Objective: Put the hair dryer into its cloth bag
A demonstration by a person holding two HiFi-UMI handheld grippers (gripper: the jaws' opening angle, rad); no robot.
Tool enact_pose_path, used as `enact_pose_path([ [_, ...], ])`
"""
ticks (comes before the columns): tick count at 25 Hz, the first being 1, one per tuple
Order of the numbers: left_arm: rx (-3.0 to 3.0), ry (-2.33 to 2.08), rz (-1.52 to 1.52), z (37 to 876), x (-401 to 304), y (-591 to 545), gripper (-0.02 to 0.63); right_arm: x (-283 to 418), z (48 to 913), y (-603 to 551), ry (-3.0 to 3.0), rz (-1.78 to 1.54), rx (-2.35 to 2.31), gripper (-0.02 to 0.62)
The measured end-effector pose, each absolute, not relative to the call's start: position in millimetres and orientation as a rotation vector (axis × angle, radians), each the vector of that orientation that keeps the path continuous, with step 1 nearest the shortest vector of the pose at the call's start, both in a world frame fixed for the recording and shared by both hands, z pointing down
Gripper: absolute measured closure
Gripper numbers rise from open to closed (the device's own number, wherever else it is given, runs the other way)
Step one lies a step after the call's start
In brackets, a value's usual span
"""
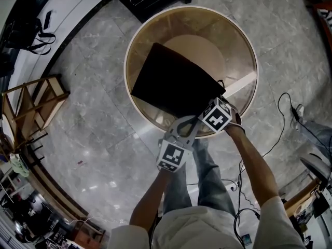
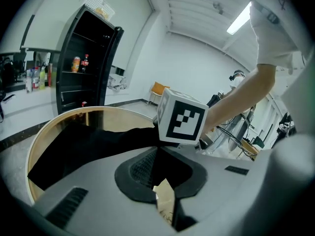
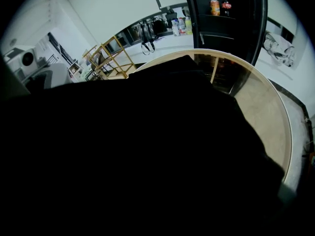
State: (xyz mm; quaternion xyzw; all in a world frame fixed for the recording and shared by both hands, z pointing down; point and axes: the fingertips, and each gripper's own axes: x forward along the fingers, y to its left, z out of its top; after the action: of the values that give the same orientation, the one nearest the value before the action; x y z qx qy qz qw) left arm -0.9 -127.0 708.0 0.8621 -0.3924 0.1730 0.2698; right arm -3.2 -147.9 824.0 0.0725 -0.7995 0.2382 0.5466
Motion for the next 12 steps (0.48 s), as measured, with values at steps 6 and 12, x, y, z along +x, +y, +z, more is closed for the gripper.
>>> enact_pose_path([
  [6,2.330,-1.055,0.481,709,0,-128,0.566,19,817,-138,-1.937,0.574,0.234,0.249],
  [12,2.343,-1.040,0.498,707,2,-126,0.566,39,811,-120,-1.935,0.619,0.293,0.249],
])
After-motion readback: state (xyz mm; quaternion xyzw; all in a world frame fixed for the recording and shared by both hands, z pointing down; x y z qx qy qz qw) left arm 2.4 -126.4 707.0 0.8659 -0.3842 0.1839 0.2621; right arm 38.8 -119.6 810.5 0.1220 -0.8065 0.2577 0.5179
